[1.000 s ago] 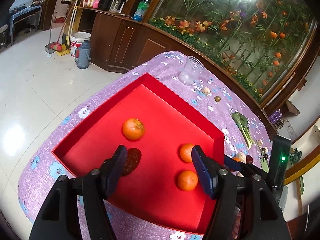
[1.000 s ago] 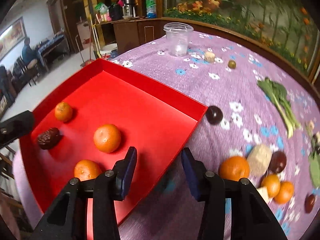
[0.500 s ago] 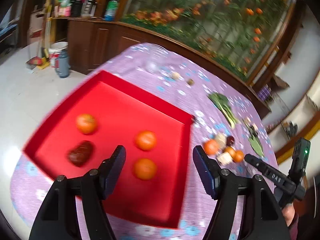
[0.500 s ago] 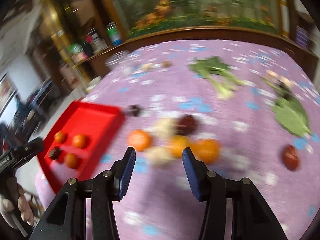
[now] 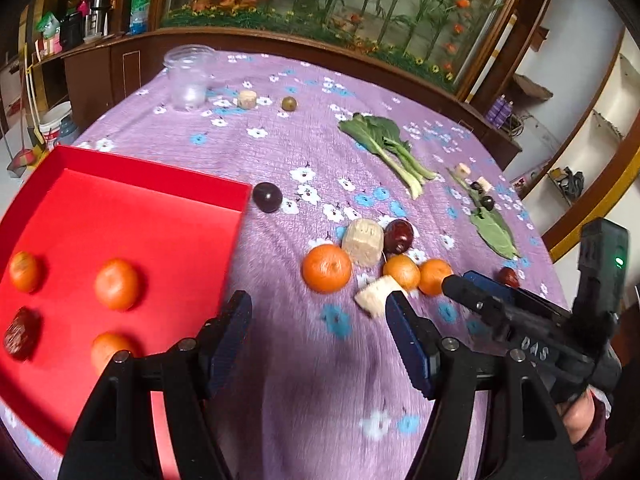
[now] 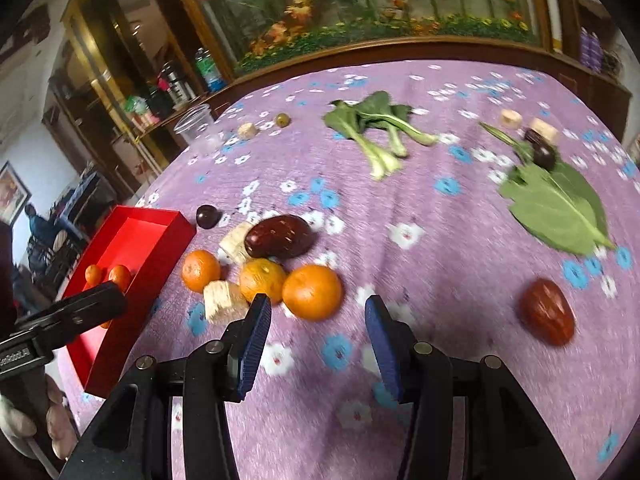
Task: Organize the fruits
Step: 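Move both open tools back toward the fruit on the table, then grasp an orange with the left tool while the right tool grasps another orange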
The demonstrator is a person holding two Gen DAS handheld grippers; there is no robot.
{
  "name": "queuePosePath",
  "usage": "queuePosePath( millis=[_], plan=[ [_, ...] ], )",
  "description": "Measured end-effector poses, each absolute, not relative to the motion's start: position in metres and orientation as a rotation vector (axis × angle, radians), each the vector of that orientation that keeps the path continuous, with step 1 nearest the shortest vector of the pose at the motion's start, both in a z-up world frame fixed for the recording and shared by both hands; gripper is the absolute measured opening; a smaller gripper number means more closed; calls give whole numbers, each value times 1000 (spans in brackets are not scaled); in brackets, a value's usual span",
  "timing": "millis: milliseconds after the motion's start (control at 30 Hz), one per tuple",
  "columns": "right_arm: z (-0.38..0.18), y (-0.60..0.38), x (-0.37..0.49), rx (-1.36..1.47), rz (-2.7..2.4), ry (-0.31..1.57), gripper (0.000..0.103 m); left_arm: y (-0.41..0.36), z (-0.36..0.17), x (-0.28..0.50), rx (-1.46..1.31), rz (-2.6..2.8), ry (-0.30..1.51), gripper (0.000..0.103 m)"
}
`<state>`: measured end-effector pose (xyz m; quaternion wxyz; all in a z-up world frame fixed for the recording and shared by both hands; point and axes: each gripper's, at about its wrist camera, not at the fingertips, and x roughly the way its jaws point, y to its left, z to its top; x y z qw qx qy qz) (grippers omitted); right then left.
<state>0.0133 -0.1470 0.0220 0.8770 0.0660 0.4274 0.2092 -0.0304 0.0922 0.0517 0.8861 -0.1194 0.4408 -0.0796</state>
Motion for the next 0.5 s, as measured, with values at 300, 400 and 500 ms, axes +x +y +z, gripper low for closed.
queuePosePath(
  millis=[300,400,500],
  plan=[
    [10,-131,30,41,447,875,53,77,24,19,-224,-199,958,47],
    [10,-131,31,24,446,858,53,69,22,22,-170,-212,949,34],
    [9,-132,31,29,462,857,53,68,19,24,-165,-212,939,34]
  ],
)
